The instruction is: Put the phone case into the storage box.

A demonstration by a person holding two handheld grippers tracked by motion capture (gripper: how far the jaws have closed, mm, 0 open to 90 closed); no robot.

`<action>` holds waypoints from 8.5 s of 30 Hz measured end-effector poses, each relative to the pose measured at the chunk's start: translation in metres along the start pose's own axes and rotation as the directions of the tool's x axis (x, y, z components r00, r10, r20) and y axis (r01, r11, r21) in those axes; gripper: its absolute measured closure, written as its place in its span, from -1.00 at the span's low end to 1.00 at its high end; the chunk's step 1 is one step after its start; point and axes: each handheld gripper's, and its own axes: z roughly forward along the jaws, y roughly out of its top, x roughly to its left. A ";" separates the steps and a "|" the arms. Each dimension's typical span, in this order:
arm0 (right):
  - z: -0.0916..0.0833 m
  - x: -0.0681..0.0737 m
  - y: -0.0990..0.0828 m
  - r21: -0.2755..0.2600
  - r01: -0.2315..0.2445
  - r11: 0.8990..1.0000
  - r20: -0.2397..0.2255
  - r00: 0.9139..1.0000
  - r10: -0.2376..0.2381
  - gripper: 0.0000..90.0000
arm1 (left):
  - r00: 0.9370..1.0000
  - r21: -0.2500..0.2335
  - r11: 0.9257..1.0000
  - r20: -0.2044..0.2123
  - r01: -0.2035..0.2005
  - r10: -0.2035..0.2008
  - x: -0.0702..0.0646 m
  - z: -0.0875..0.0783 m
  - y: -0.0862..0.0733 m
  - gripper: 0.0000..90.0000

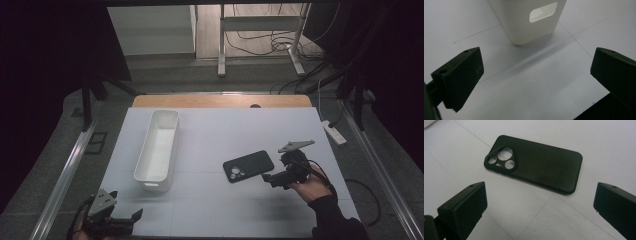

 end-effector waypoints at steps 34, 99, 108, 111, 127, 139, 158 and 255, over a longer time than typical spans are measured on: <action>0.030 -0.001 0.030 0.047 0.030 0.998 -0.007 1.000 -0.030 -1.00 | 1.000 -0.003 1.000 0.010 0.004 -0.004 0.001 0.000 0.000 -1.00; 0.076 -0.021 0.067 0.097 0.080 0.992 0.027 0.996 -0.083 1.00 | 1.000 -0.001 1.000 0.010 -0.008 0.008 0.000 0.000 0.000 -1.00; 0.085 -0.025 0.073 0.090 0.079 0.993 0.050 0.995 -0.084 1.00 | 1.000 -0.002 1.000 0.009 -0.011 0.012 0.000 -0.001 0.000 -1.00; 0.088 -0.026 0.074 0.094 0.078 0.993 0.048 0.995 -0.083 1.00 | 1.000 -0.002 1.000 0.009 -0.012 0.012 0.000 -0.001 0.000 -1.00; 0.106 -0.032 0.067 0.132 0.063 0.989 0.066 0.995 -0.072 1.00 | 1.000 0.000 1.000 0.008 -0.018 0.018 0.000 0.000 0.000 -1.00; 0.112 -0.035 0.064 0.142 0.060 0.988 0.070 0.995 -0.070 1.00 | 1.000 0.000 1.000 0.008 -0.023 0.023 -0.001 -0.001 0.000 -1.00; 0.103 -0.033 0.053 0.158 0.072 0.985 0.065 0.994 -0.083 1.00 | 1.000 0.002 1.000 0.006 -0.027 0.027 -0.002 0.000 0.000 -1.00; 0.023 0.025 0.001 0.090 0.043 0.995 0.034 0.998 -0.046 -1.00 | 0.999 0.008 0.999 0.002 -0.048 0.048 -0.004 0.000 0.000 -1.00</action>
